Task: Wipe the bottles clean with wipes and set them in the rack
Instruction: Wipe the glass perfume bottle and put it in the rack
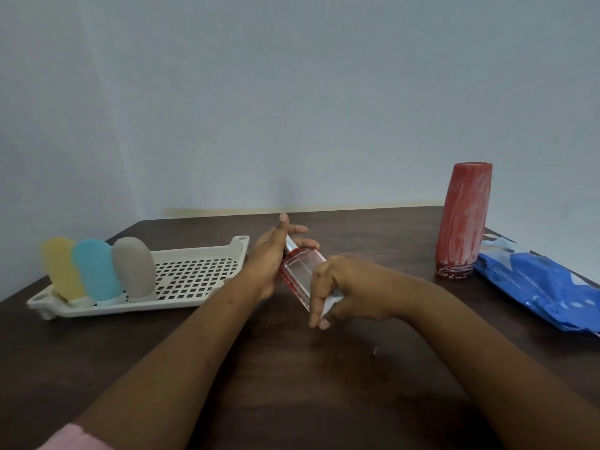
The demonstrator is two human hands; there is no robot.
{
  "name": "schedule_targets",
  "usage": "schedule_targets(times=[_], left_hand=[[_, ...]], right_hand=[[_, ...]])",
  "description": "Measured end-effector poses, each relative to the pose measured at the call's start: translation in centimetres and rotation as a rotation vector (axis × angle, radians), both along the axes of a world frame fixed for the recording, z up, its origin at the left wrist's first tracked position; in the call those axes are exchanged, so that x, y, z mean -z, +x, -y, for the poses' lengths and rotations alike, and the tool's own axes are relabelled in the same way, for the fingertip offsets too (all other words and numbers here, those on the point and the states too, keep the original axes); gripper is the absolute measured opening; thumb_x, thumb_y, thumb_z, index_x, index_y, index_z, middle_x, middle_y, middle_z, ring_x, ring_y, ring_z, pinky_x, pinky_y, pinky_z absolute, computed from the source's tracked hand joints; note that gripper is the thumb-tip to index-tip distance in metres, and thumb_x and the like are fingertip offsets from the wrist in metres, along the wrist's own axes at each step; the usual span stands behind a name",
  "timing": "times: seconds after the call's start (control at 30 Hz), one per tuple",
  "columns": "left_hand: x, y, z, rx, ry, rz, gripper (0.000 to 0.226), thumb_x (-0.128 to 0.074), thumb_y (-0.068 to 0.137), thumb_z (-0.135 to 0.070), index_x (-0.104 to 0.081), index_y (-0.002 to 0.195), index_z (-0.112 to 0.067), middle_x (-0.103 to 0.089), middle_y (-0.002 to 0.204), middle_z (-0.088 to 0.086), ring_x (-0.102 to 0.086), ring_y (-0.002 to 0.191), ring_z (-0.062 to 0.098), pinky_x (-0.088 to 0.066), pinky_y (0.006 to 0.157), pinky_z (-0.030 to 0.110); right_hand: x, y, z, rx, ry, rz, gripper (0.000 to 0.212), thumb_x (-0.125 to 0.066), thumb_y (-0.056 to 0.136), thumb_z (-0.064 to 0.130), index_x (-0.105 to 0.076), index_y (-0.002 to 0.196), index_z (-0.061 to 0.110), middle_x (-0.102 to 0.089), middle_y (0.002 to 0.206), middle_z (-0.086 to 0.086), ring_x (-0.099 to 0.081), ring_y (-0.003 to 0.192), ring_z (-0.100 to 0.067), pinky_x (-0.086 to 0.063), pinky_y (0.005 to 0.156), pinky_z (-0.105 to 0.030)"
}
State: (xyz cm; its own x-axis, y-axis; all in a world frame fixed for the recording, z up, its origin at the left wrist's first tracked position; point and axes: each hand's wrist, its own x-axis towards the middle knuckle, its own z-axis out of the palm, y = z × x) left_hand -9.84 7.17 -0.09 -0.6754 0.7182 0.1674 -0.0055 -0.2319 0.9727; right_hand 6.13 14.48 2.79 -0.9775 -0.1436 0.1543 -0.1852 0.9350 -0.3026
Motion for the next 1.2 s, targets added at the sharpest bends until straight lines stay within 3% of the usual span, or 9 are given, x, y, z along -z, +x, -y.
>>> schedule_targets(times=[0.13, 0.23, 0.43, 0.63, 0.73, 0.83, 0.97, 1.1, 1.2], left_hand=[[0.1, -0.1, -0.2, -0.01, -0.006, 0.006, 0.05, -0.04, 0.095, -0.053, -0.062, 0.101, -0.008, -0.073, 0.08, 0.012, -0.069, 0.076, 0.024, -0.052, 0.079, 0.038], [0.1, -0.1, 0.0, -0.014, -0.02, -0.007, 0.05, -0.038, 0.095, -0.053, -0.062, 0.101, -0.01, -0.073, 0.083, 0.012, -0.07, 0.079, 0.023, -0.053, 0.08, 0.038], [0.0, 0.3, 0.1, 0.001, -0.017, -0.028, 0.053, -0.04, 0.091, -0.056, -0.063, 0.104, -0.01, -0.073, 0.086, 0.014, -0.07, 0.083, 0.025, -0.053, 0.086, 0.041], [-0.4, 0.7, 0.3, 0.002, 0.019, -0.064, 0.06, -0.04, 0.082, -0.061, -0.063, 0.103, -0.011, -0.074, 0.086, 0.01, -0.071, 0.083, 0.023, -0.054, 0.085, 0.041], [-0.9, 1.3, 0.3, 0.008, 0.038, -0.097, 0.066, -0.03, 0.082, -0.063, -0.063, 0.107, -0.012, -0.074, 0.102, 0.008, -0.071, 0.094, 0.021, -0.055, 0.085, 0.038], [-1.4, 2.5, 0.1, 0.002, 0.099, -0.12, 0.062, -0.028, 0.089, -0.058, -0.062, 0.112, -0.012, -0.07, 0.113, 0.006, -0.068, 0.104, 0.02, -0.053, 0.092, 0.037], [-1.6, 4.0, -0.2, 0.01, 0.162, -0.208, 0.048, -0.028, 0.1, -0.041, -0.059, 0.118, -0.009, -0.071, 0.108, 0.004, -0.07, 0.094, 0.013, -0.056, 0.075, 0.021], [-1.6, 4.5, -0.5, 0.007, 0.222, -0.229, 0.052, -0.036, 0.091, -0.047, -0.061, 0.115, -0.008, -0.072, 0.104, 0.002, -0.071, 0.091, 0.014, -0.056, 0.073, 0.023], [-1.5, 4.2, -0.5, -0.005, 0.228, -0.232, 0.055, -0.034, 0.09, -0.049, -0.061, 0.114, -0.007, -0.072, 0.106, 0.006, -0.07, 0.096, 0.019, -0.056, 0.076, 0.025]], right_hand=[[-0.4, 0.5, -1.4, 0.086, -0.037, 0.104, 0.015, -0.078, 0.072, 0.011, -0.076, 0.08, 0.024, -0.062, 0.084, 0.018, -0.056, 0.086, 0.002, -0.041, 0.074, -0.011], [-0.4, 1.0, -3.3, 0.233, -0.021, 0.067, 0.019, -0.077, 0.069, 0.007, -0.075, 0.073, 0.026, -0.067, 0.087, 0.008, -0.059, 0.083, -0.004, -0.047, 0.075, -0.022], [-0.2, 1.1, -3.9, 0.28, -0.069, -0.112, 0.038, -0.064, 0.073, 0.001, -0.062, 0.063, 0.038, -0.062, 0.082, 0.013, -0.056, 0.079, -0.001, -0.04, 0.066, -0.016], [-0.1, 0.5, -1.4, 0.115, -0.247, -0.192, 0.021, -0.069, 0.078, 0.006, -0.07, 0.077, 0.027, -0.068, 0.087, 0.011, -0.06, 0.084, -0.002, -0.046, 0.071, -0.018], [0.5, 0.0, -2.0, 0.208, -0.306, -0.365, 0.014, -0.07, 0.08, 0.008, -0.07, 0.086, 0.021, -0.066, 0.089, 0.013, -0.058, 0.084, 0.001, -0.042, 0.067, -0.008], [0.9, -0.3, -2.6, 0.341, -0.367, -0.524, 0.015, -0.069, 0.082, 0.013, -0.065, 0.092, 0.023, -0.064, 0.09, 0.014, -0.058, 0.082, 0.001, -0.043, 0.064, -0.008], [0.8, -0.7, -1.7, 0.356, -0.463, -0.708, 0.015, -0.071, 0.081, 0.015, -0.063, 0.089, 0.024, -0.065, 0.086, 0.018, -0.061, 0.079, 0.001, -0.045, 0.064, -0.01], [0.4, -0.4, -0.5, 0.199, -0.344, -0.748, 0.014, -0.076, 0.076, 0.011, -0.069, 0.084, 0.021, -0.063, 0.08, 0.023, -0.058, 0.076, 0.007, -0.038, 0.066, -0.005], [0.4, -0.6, 0.0, 0.157, -0.215, -0.746, 0.011, -0.076, 0.076, 0.014, -0.07, 0.084, 0.02, -0.065, 0.081, 0.017, -0.057, 0.078, 0.005, -0.036, 0.067, -0.005]])
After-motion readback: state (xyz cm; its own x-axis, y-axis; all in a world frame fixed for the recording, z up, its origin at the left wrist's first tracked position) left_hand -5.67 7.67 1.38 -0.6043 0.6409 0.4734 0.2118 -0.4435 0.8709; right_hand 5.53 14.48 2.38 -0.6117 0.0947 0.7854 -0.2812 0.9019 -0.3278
